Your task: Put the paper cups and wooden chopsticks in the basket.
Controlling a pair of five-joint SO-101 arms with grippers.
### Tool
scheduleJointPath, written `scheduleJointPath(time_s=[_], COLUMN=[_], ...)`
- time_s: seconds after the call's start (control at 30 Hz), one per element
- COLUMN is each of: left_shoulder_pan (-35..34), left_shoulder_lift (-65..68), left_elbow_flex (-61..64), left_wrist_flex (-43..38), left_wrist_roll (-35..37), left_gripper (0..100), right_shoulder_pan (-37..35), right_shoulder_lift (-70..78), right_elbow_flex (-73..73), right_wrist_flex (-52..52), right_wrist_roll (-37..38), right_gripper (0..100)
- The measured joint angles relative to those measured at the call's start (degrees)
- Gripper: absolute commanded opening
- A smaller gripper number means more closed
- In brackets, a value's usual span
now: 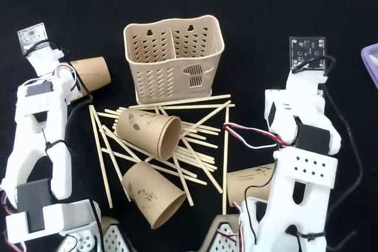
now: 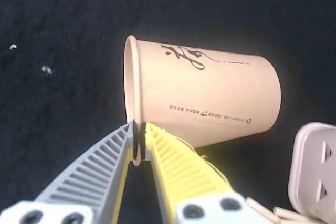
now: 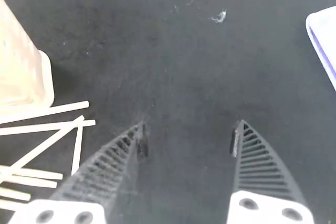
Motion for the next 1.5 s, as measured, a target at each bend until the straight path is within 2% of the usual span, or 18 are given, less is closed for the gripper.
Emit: scheduleJointPath(time_s=[0.27, 0.53, 0.7, 0.83, 1.0, 1.13, 1.27, 1.5], left_shoulder_pan=[0.88, 0.7, 0.7, -0.53, 1.32, 4.92, 13.8, 26.64], left_shoulder_lift=[-10.37, -26.64, -32.0, -36.22, -39.82, -40.09, -40.09, -39.03], left_elbow_flex=[-0.53, -0.53, -0.88, -5.98, -15.12, -21.54, -24.18, -21.1], left_wrist_flex=[8.53, 15.56, 16.35, 18.81, 21.98, 22.07, 21.36, 12.04], left_wrist_roll=[-0.88, -10.55, -16.26, -17.49, -24.44, -25.49, -26.37, -33.49], left_gripper=[3, 3, 3, 3, 3, 3, 3, 3], right_shoulder_pan=[0.0, 0.0, 0.0, 0.0, 0.0, -0.09, -0.09, -0.09], right_shoulder_lift=[0.0, 0.0, 0.0, -0.09, -0.62, -0.62, -0.62, -0.62], right_elbow_flex=[0.0, 0.0, 0.18, 2.46, 4.84, 6.86, 10.64, 17.14], right_wrist_flex=[0.0, 0.0, 0.0, 0.0, -2.55, -3.6, -4.04, -9.41], right_wrist_roll=[0.0, 0.0, 0.0, 0.0, -1.32, -3.87, -8.79, -14.33], right_gripper=[25.4, 25.4, 25.4, 25.4, 25.4, 25.4, 25.4, 25.4])
